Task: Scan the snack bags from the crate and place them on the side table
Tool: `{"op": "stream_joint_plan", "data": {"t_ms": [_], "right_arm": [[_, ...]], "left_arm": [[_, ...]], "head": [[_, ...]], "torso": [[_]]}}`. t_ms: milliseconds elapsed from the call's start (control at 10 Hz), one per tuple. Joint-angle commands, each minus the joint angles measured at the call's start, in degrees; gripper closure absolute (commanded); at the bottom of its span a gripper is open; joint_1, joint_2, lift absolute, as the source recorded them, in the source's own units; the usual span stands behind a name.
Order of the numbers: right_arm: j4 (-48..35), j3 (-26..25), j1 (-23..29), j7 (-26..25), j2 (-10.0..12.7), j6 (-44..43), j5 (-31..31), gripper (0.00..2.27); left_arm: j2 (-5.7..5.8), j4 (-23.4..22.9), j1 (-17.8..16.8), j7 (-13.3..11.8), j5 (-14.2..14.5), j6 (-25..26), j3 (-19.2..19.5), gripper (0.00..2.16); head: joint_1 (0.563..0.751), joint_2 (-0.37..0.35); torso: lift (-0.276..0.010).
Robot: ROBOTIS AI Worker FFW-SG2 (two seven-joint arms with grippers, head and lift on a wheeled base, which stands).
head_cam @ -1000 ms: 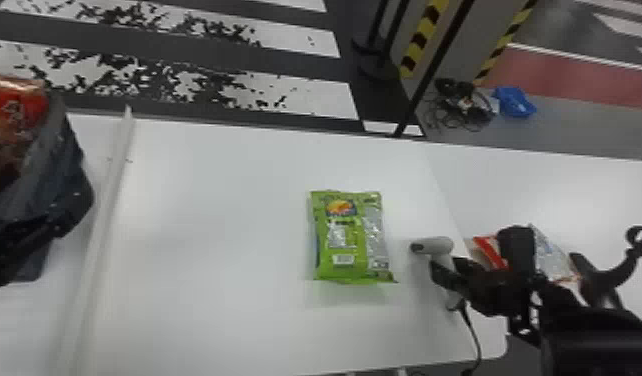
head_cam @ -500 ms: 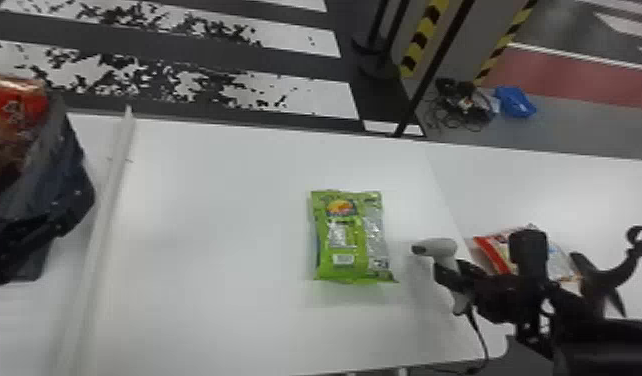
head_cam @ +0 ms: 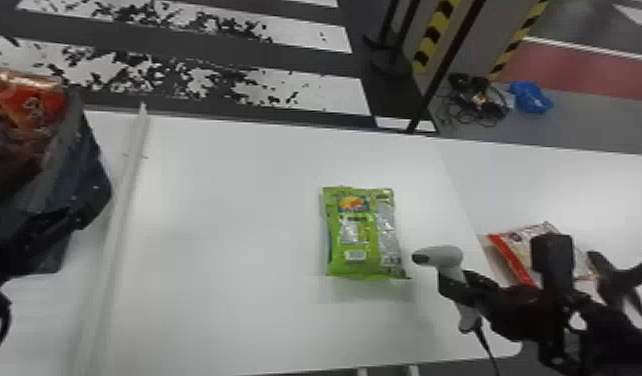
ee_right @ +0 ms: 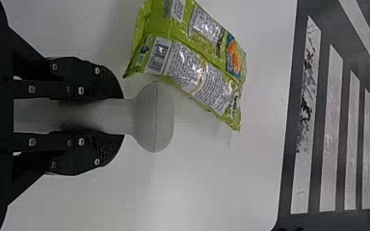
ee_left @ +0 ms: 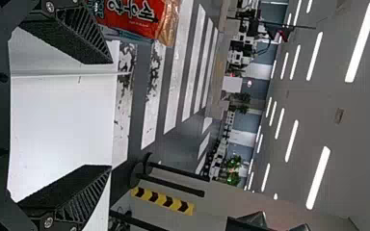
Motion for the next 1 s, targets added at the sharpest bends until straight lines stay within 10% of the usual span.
{"op": "stream_joint_plan", "data": {"t_ms": [0, 900], "right_arm": [[-3.9, 0.0, 1.5, 0.4, 0.4, 2.5, -0.9, 2.25], [-6.2, 4.8, -0.2, 2.2, 0.6, 7.4, 0.1, 2.25]], "left_arm": [[-0.15, 0.0, 0.0, 0.1, -0.1, 0.1, 0.0, 0.1], [-0.15, 0.2, -0.1, 0.3, -0.1, 0.1, -0.1, 0.1]], "head": [[0.695, -0.213], [0.695, -0.118]], "torso": [[-0.094], [-0.094]]}}
